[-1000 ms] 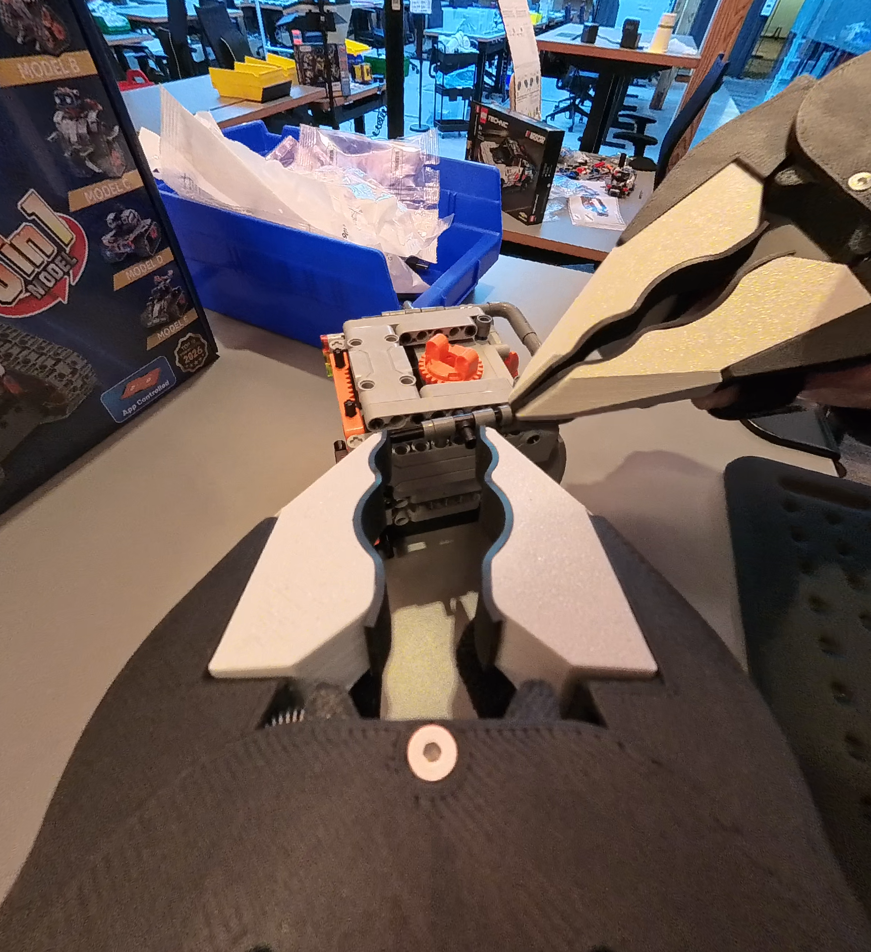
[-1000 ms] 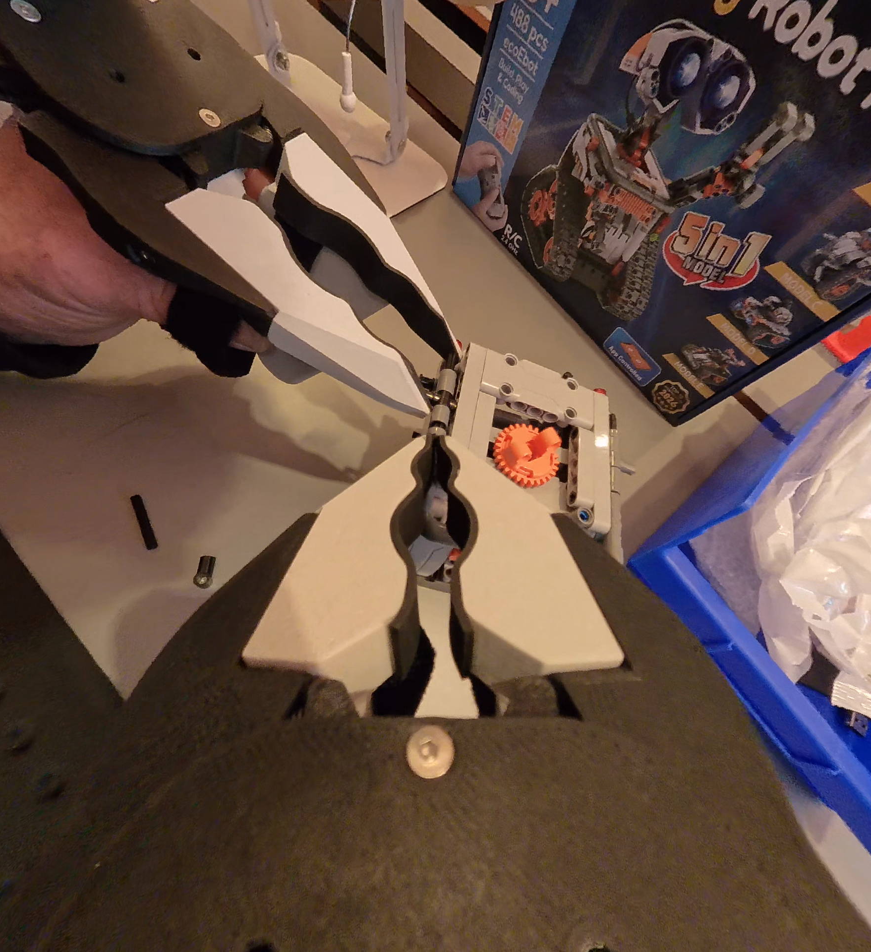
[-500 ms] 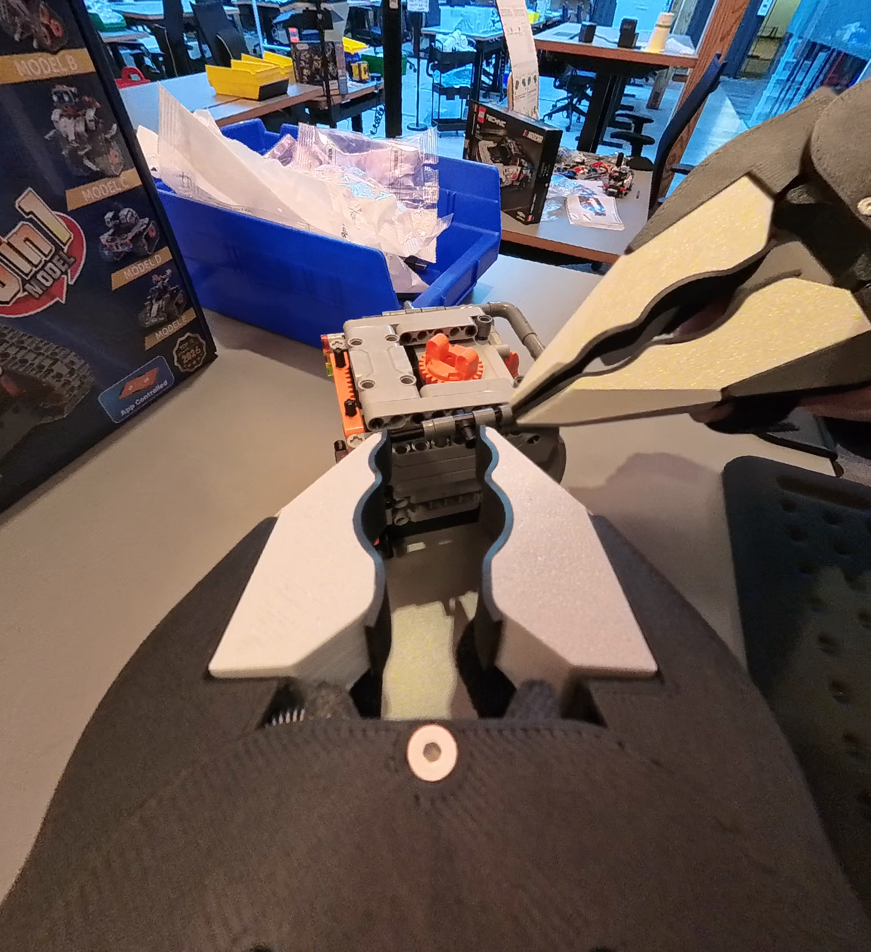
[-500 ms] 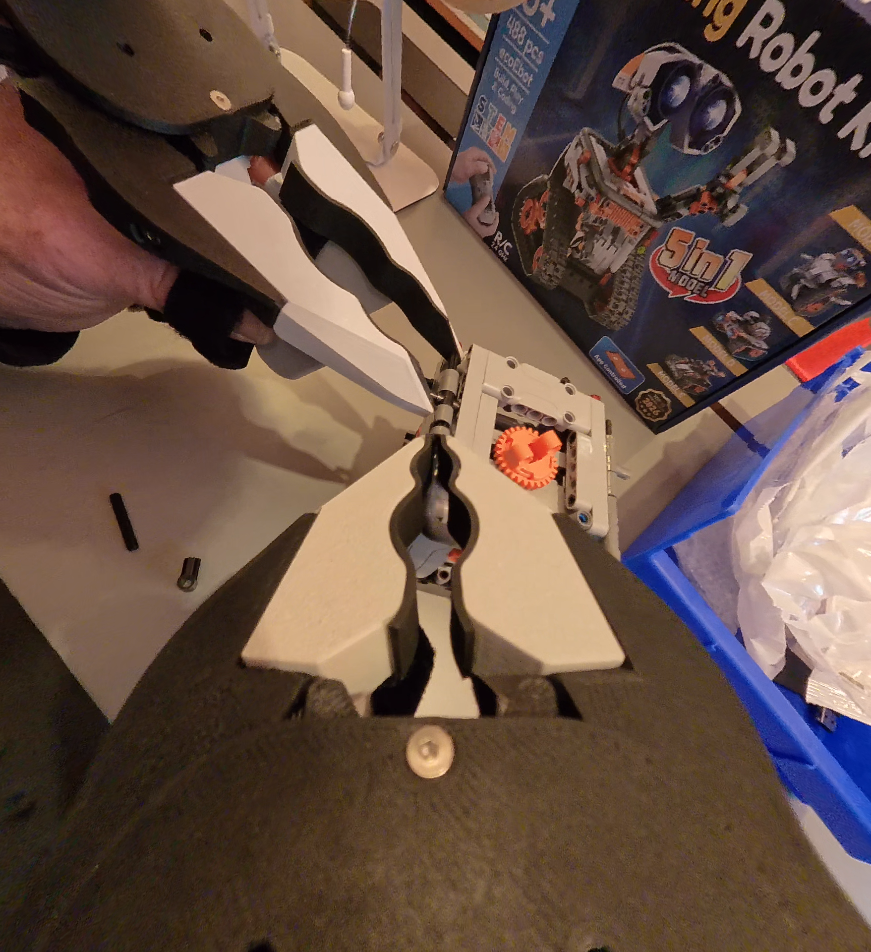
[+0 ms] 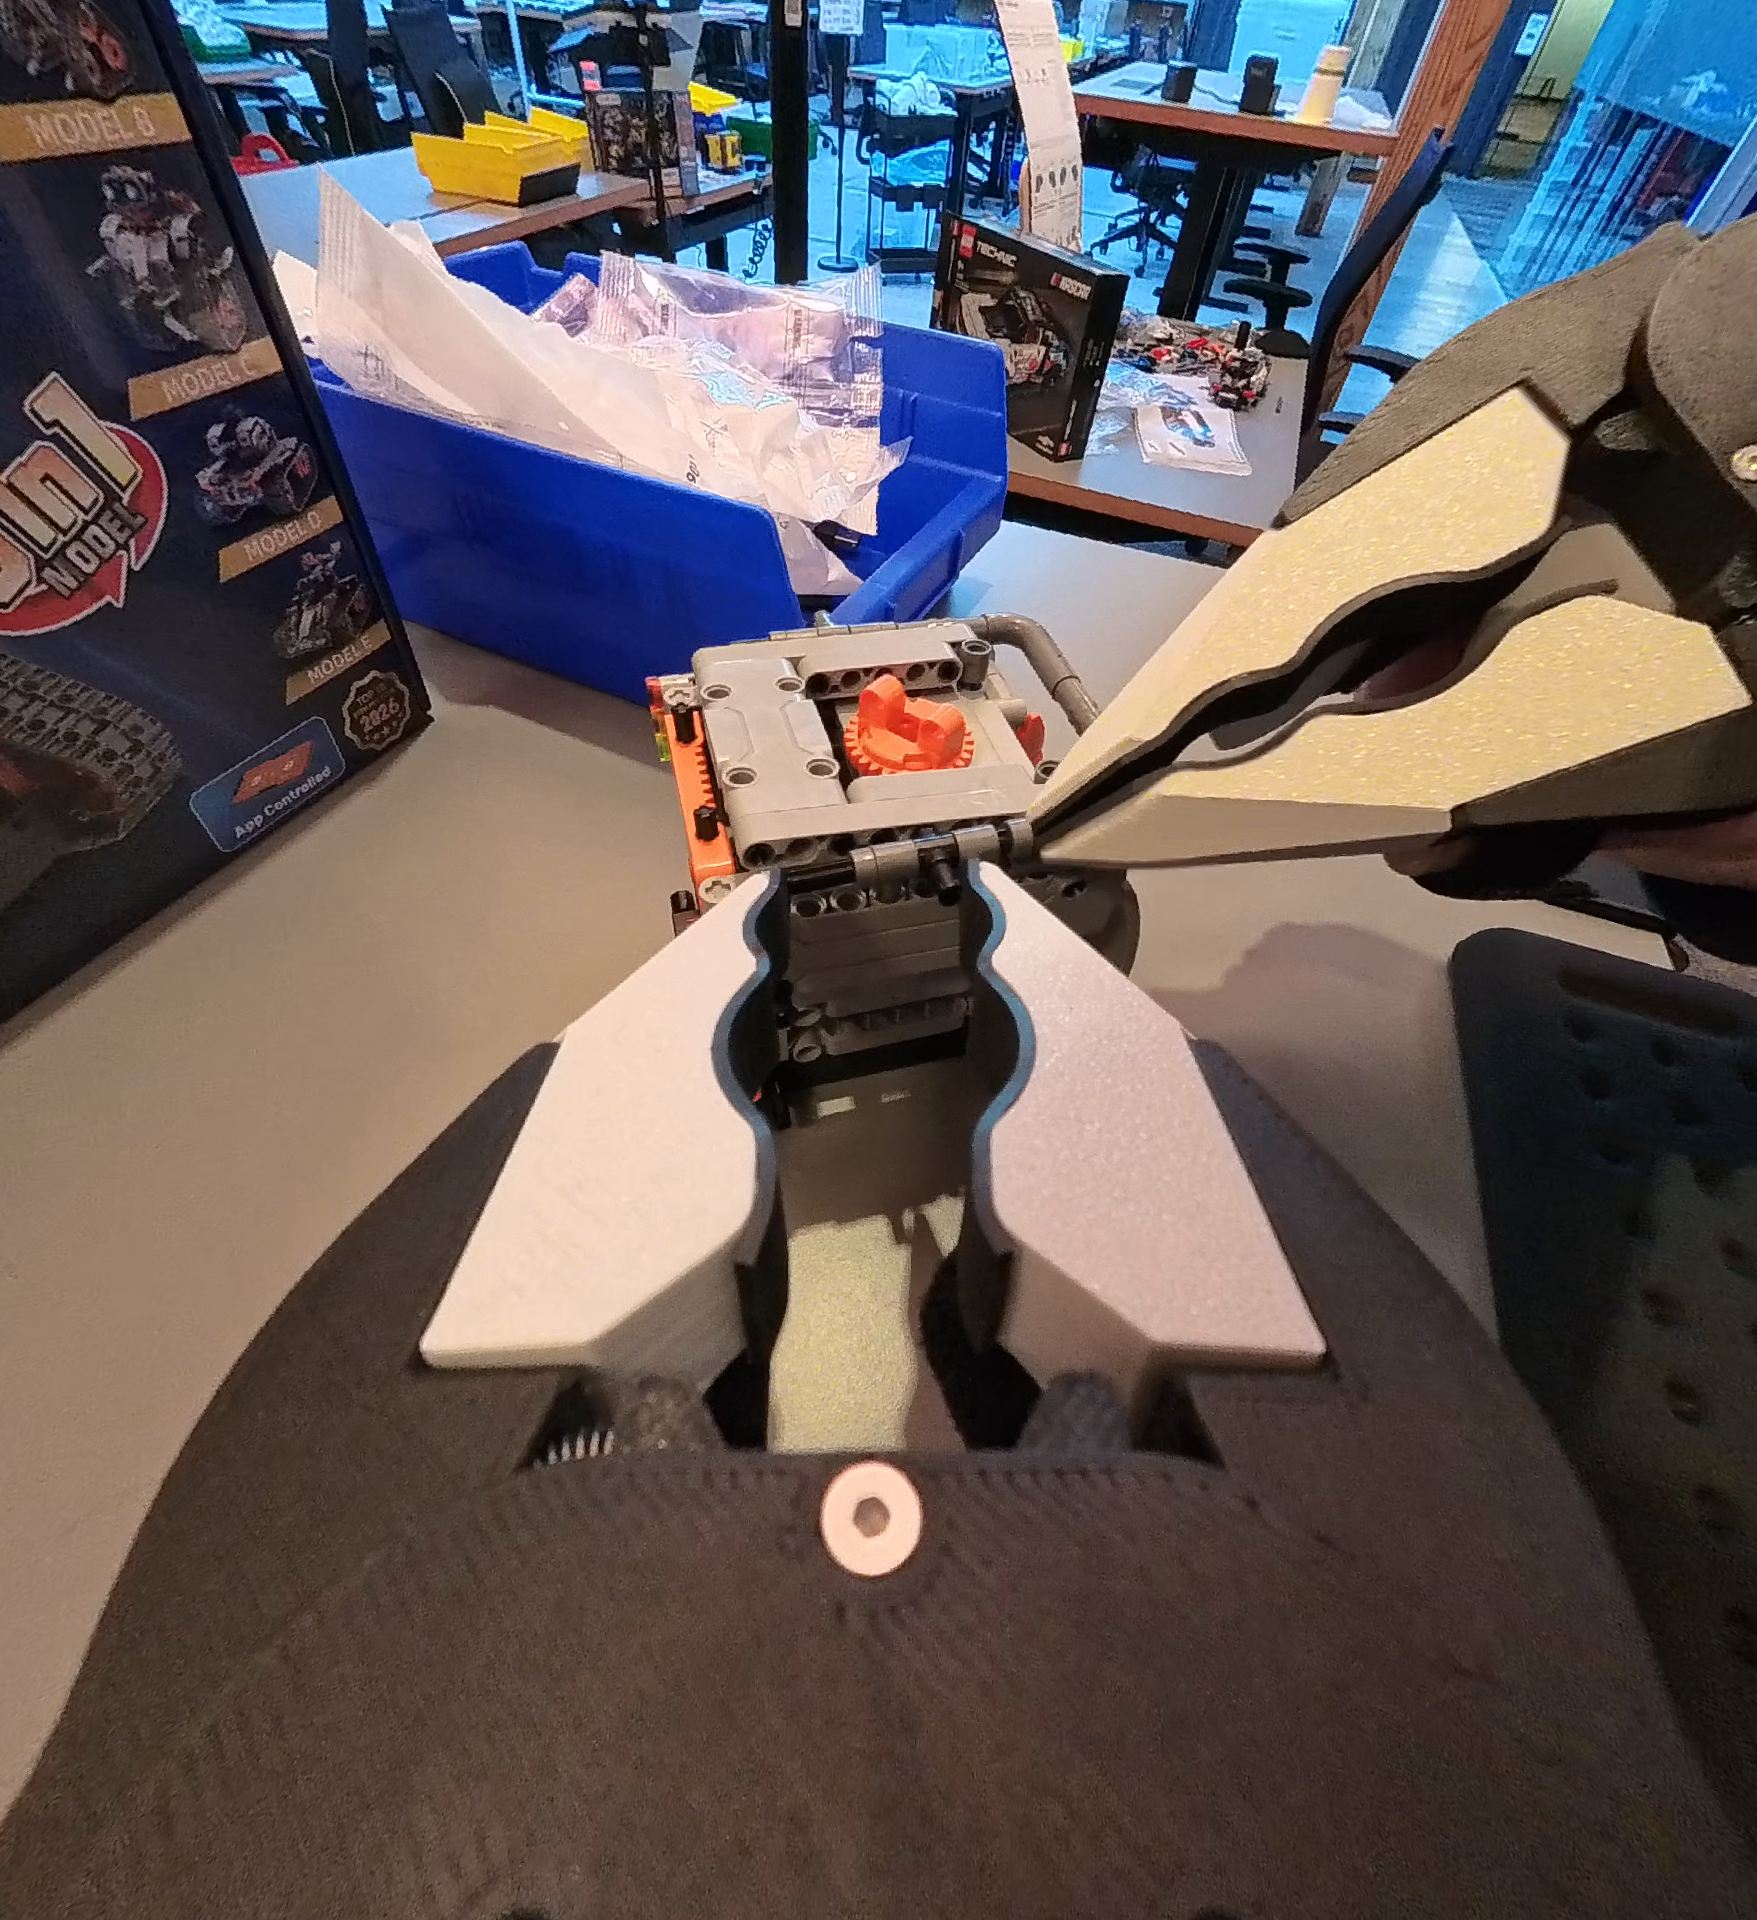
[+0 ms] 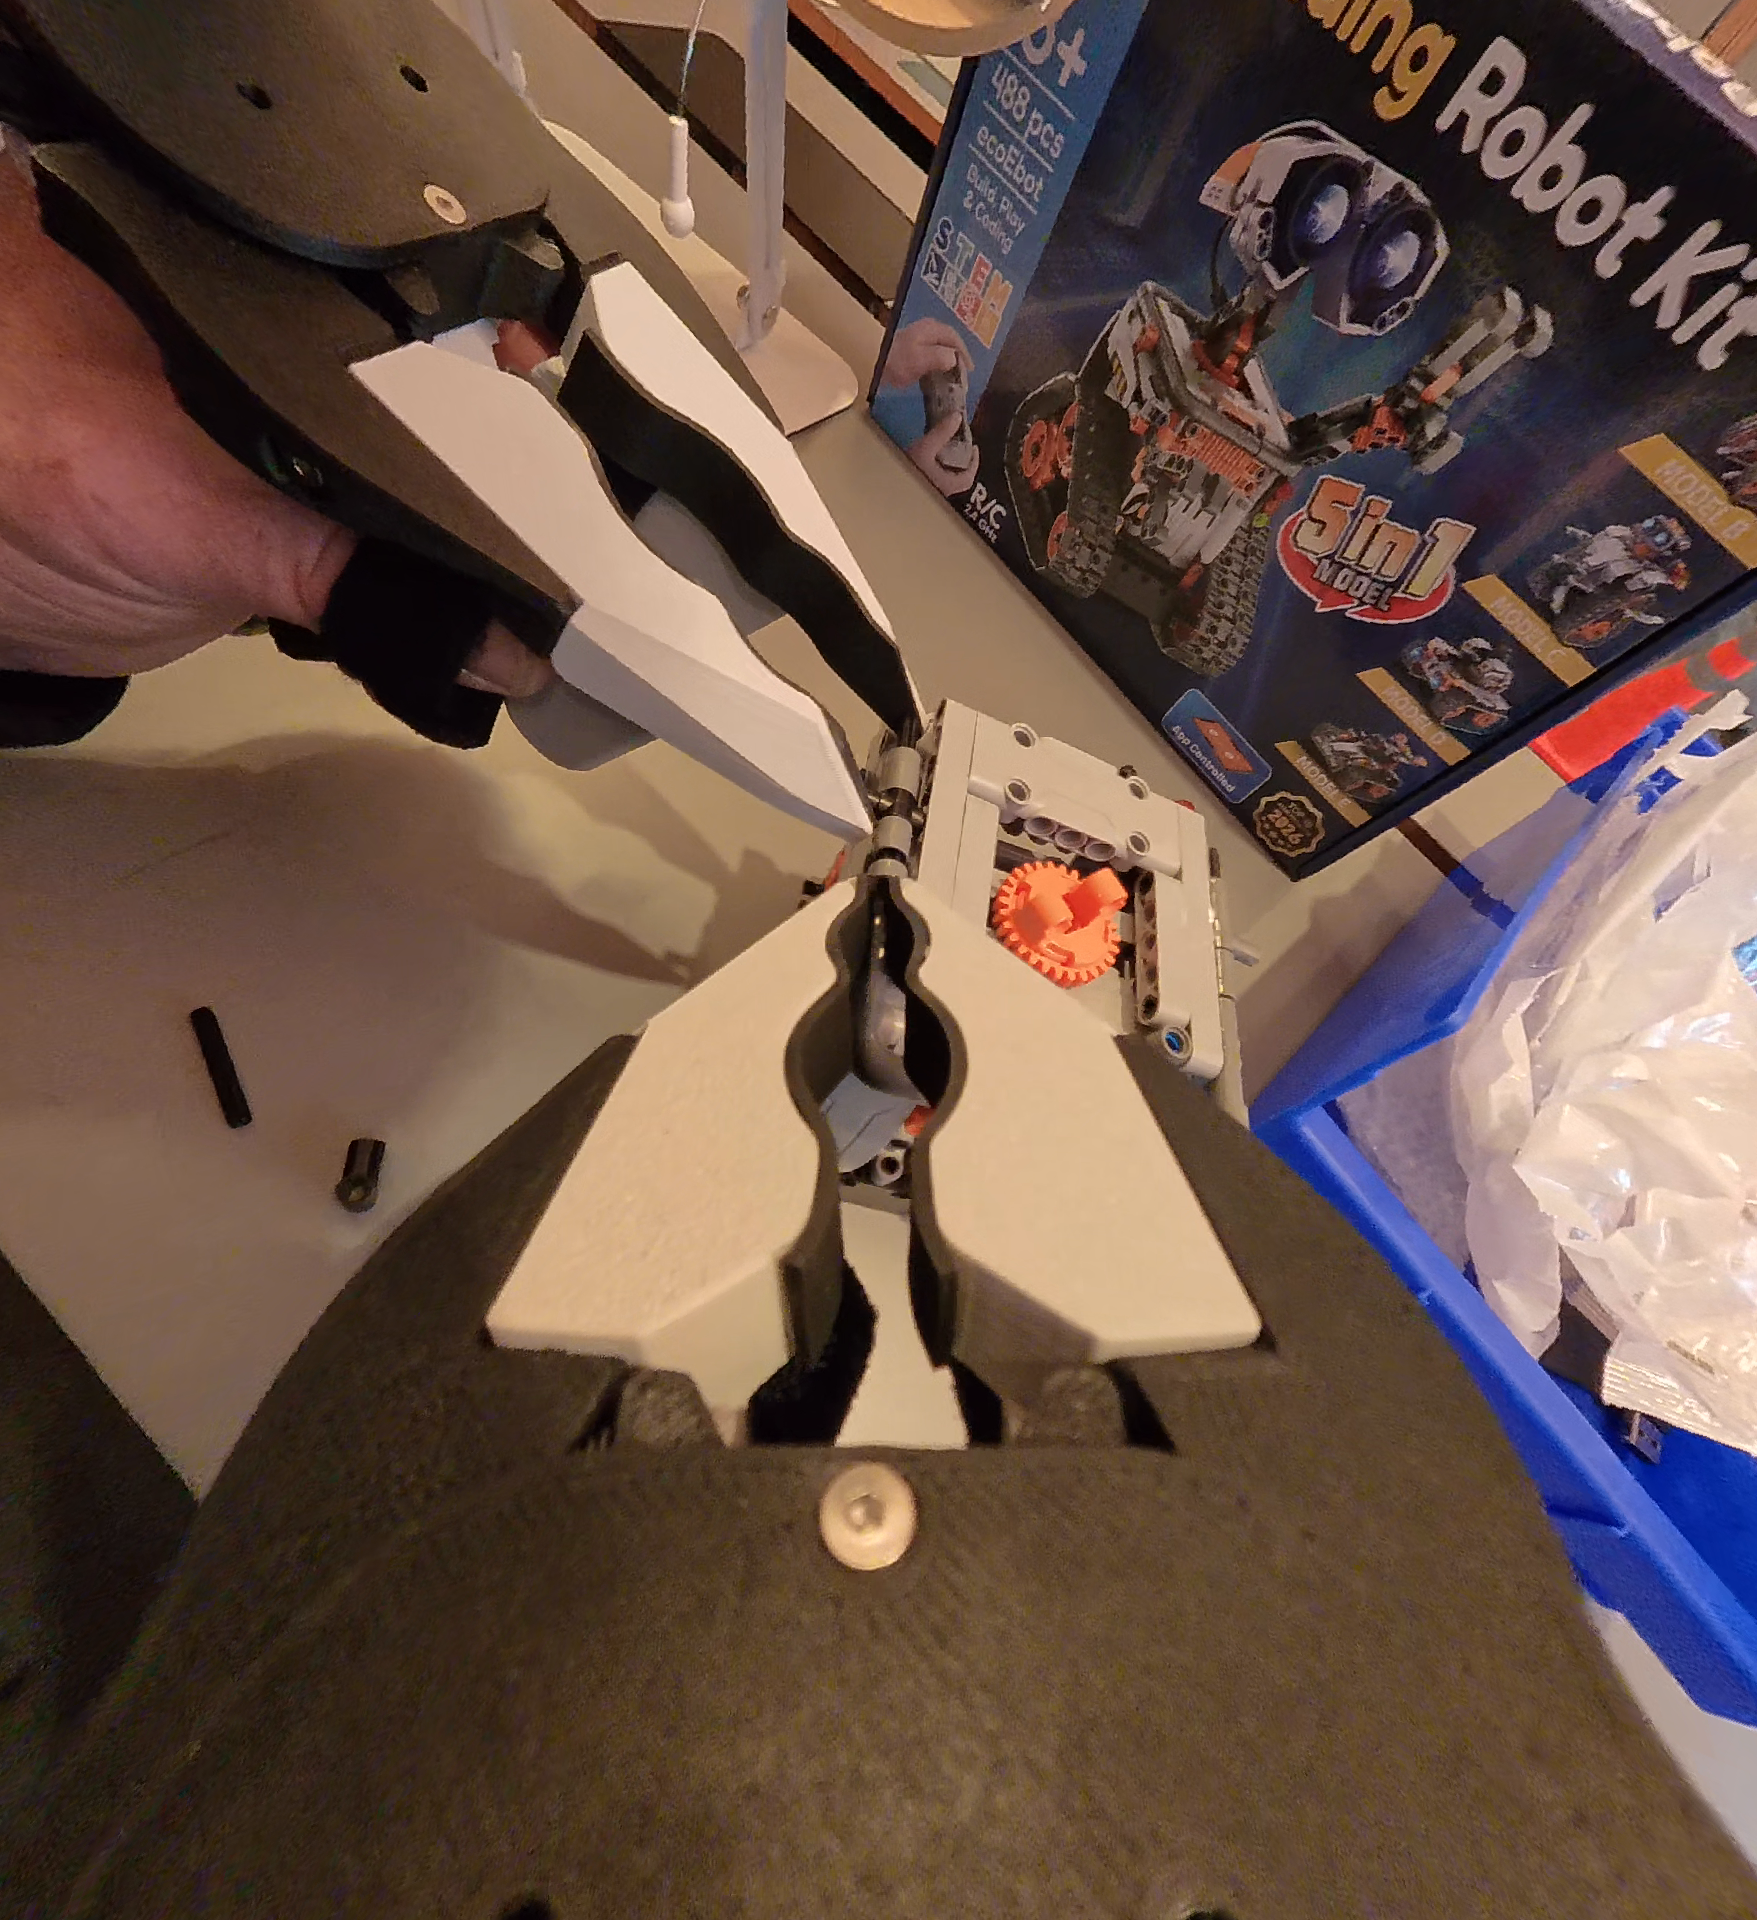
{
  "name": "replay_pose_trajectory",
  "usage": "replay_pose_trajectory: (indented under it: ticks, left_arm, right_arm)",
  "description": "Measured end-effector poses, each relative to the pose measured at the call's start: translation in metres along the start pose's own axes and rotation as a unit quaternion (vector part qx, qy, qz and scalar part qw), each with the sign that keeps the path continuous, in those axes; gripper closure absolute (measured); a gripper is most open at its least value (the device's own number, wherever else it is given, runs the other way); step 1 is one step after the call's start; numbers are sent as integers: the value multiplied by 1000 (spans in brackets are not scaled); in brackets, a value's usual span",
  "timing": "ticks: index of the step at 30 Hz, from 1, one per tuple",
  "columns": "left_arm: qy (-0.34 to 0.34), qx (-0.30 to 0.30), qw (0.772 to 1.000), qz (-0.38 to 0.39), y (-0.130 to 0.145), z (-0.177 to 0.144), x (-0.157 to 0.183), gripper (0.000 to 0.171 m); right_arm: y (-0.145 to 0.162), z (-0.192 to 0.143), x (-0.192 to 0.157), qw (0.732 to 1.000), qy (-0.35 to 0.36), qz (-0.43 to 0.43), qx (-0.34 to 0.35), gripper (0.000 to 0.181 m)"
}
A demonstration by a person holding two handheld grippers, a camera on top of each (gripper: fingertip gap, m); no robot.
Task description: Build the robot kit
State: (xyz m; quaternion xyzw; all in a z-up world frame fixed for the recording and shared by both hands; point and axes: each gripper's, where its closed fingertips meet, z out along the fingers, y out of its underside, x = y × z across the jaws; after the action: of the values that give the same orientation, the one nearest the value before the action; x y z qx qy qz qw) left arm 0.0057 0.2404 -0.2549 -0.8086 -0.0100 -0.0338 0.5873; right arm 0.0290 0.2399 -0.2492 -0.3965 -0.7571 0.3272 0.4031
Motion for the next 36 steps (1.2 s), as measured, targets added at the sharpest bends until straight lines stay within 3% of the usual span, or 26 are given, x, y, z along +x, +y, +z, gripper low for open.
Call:
replay_pose_trajectory:
  ticks: [36]
  left_arm:
    - [-29,-36,998,34,-4,7,-4,146]
  right_arm:
    - [2,4,7,999,-30,41,14,181]
